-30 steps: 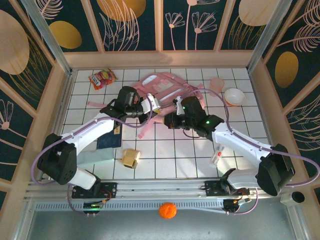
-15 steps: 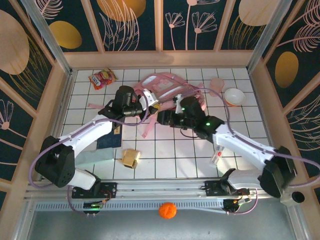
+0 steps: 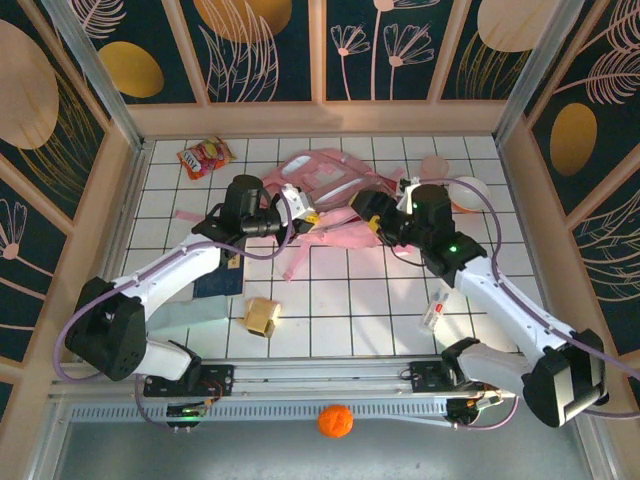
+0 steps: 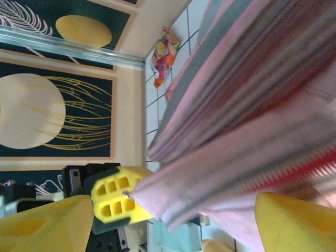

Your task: Pack books, pencil case, and school supplies into a backpack

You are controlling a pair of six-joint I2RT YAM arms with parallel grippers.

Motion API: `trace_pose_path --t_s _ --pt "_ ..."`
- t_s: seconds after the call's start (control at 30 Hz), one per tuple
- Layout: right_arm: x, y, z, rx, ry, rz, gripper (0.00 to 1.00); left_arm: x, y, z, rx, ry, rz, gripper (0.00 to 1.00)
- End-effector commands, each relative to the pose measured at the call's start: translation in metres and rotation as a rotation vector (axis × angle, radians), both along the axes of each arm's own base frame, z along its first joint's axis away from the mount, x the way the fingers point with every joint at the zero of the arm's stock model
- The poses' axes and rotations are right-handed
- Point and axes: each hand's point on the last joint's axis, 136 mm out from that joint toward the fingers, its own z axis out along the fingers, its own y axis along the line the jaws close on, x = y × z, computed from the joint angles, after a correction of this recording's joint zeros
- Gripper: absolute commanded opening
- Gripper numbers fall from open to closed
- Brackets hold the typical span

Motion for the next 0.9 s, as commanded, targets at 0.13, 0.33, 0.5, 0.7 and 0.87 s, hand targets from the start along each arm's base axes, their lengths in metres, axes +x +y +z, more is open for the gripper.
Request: trace_pose_path --t_s 0.13,0.33,0.5,0.7,0.87 --pt "0.015 0.025 0.021 0.154 -0.031 0.062 0.77 -0.015 0.000 0.034 -0.026 -0.182 -0.116 0.00" --pt "0.026 0.023 0.006 0.145 0.014 -0.025 0.33 0.007 0.010 0.018 -0.014 -0.057 0.058 0.00" --pt "0.033 0.021 0.023 0.187 -0.036 -0.156 0.00 -0.001 0.021 0.011 -0.137 0.142 0.192 0.39" --pt "0.029 0.032 0.055 0.215 -0.130 -0.267 0.00 -0.007 0.056 0.032 -0.303 0.388 0.484 0.59" --pt "0.028 0.042 0.073 0.264 -0.168 -0.281 0.00 -0.040 0.080 0.013 -0.328 0.516 0.566 0.59"
